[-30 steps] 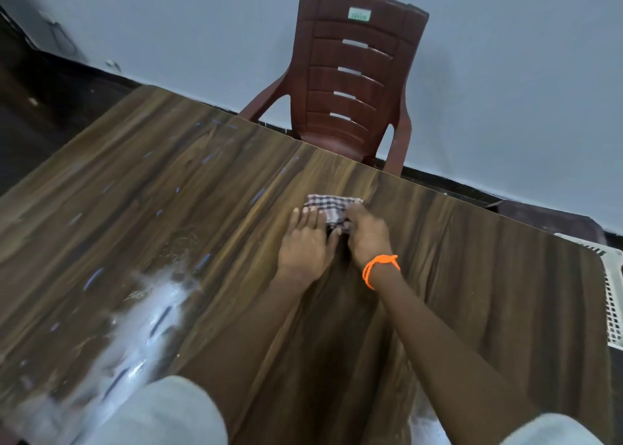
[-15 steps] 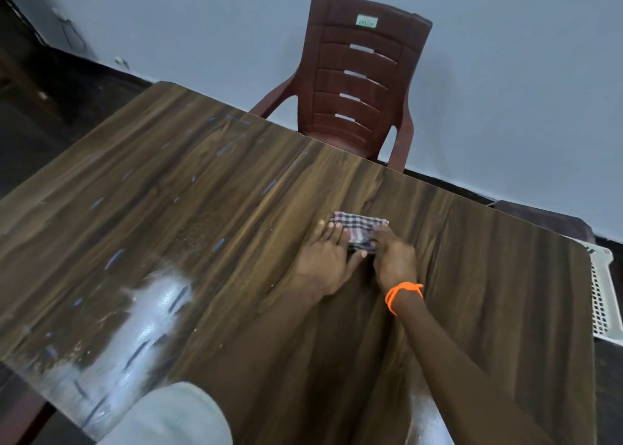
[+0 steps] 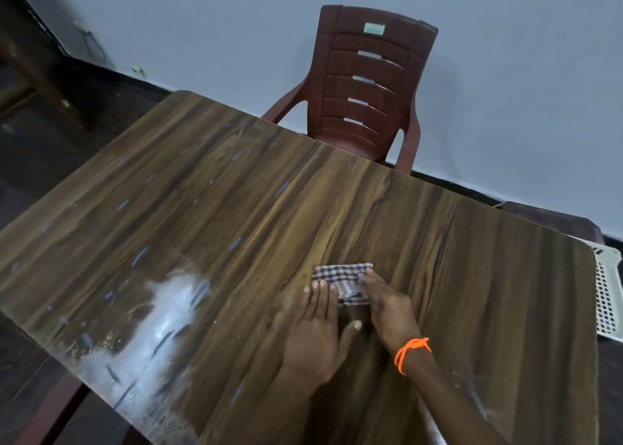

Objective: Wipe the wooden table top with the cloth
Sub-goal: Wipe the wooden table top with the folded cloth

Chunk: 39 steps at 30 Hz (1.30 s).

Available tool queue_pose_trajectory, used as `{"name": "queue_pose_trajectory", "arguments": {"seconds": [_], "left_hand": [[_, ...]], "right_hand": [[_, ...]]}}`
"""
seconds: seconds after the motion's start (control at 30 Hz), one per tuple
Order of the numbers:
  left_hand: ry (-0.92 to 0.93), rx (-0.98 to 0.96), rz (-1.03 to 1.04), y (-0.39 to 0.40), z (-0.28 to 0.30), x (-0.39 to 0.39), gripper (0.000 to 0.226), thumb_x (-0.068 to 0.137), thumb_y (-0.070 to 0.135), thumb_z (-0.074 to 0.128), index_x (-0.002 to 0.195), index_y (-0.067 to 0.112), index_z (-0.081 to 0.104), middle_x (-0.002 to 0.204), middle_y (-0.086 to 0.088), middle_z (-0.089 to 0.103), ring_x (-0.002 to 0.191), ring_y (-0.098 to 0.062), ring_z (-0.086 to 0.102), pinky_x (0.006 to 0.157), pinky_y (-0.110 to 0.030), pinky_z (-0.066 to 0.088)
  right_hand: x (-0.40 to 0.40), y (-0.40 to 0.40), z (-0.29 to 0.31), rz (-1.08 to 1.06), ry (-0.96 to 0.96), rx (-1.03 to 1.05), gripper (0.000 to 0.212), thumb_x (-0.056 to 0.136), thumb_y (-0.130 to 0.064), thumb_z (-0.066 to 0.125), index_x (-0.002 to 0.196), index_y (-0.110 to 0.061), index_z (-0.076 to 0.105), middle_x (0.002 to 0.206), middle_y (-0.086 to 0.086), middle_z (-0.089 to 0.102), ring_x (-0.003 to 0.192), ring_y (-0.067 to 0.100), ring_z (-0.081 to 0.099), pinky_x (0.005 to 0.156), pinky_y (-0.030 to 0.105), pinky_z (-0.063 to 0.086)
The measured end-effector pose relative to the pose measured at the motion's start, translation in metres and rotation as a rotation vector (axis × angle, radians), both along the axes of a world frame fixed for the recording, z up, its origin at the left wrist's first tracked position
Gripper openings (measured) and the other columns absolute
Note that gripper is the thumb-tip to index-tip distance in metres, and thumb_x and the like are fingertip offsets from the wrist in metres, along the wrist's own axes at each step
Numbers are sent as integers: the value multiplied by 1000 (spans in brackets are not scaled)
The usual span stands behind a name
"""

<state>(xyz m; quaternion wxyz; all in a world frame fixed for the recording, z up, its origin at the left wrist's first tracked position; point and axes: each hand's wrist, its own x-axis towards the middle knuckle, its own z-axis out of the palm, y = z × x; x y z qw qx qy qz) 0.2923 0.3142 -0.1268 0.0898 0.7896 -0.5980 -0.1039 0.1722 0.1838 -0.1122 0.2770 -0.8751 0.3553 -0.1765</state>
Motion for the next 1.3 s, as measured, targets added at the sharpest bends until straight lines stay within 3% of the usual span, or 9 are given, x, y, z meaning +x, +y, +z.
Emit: {"name": "queue_pose_trajectory", "arguments": {"seconds": [0.17, 0.3, 0.43, 0.57, 0.8, 0.93, 1.07, 1.3], "left_hand": [[-20, 18, -14, -36, 7, -1, 86, 103, 62, 20, 156, -5, 24, 161, -28, 27, 155, -33, 18, 128, -47, 7], [-53, 41, 20, -44, 4, 35, 80, 106, 58, 20, 158, -2, 20, 164, -22, 26, 157, -28, 13, 128, -40, -6], [-21, -1, 112, -2, -1, 49, 78, 106, 58, 23, 156, -2, 28, 161, -22, 35, 155, -27, 20, 129, -43, 3], [29, -128, 142, 64, -14, 29, 74, 106, 58, 35, 152, -1, 41, 156, -21, 44, 152, -29, 29, 125, -50, 22], [61, -60, 156, 76, -13, -26, 77, 107, 59, 27, 158, 2, 25, 163, -23, 28, 157, -28, 14, 127, -49, 15], [70, -85, 204, 46, -6, 2, 73, 107, 53, 27, 153, -2, 37, 158, -23, 39, 154, -29, 26, 128, -47, 12], [79, -98, 281, 61, -5, 34, 70, 106, 51, 28, 150, -2, 43, 154, -21, 46, 151, -29, 32, 128, -46, 12], [84, -71, 349, 169, -10, 3, 70, 108, 53, 28, 156, 2, 32, 163, -15, 32, 157, -23, 16, 126, -48, 18]], "right_hand": [[13, -23, 6, -200, -110, 40, 41, 69, 22, 56, 101, 1, 70, 113, 12, 67, 109, 14, 60, 98, 12, 37], [51, -20, 2, -214, -66, 51, 34, 78, 9, 55, 107, -2, 68, 119, 16, 65, 118, 25, 57, 105, 31, 40], [69, 11, -5, -30, 25, 40, 36, 83, 7, 56, 118, 1, 63, 129, 17, 58, 130, 26, 46, 111, 28, 29], [46, 56, -9, 61, -16, 40, 39, 80, 15, 58, 115, -1, 66, 127, 12, 60, 128, 25, 47, 109, 26, 31], [3, 76, -13, -38, 24, 3, 50, 69, 22, 58, 112, -2, 66, 125, 12, 62, 124, 24, 53, 105, 27, 37], [38, 58, -11, -111, 39, 8, 44, 72, 18, 58, 112, 0, 65, 123, 16, 62, 124, 27, 52, 105, 29, 37], [75, 71, -10, -28, 46, 20, 39, 78, 10, 58, 114, -1, 64, 125, 15, 61, 127, 25, 49, 107, 27, 34], [51, 151, -23, 198, -43, 23, 44, 77, 17, 58, 116, -1, 64, 129, 10, 60, 128, 23, 48, 106, 30, 37]]}}
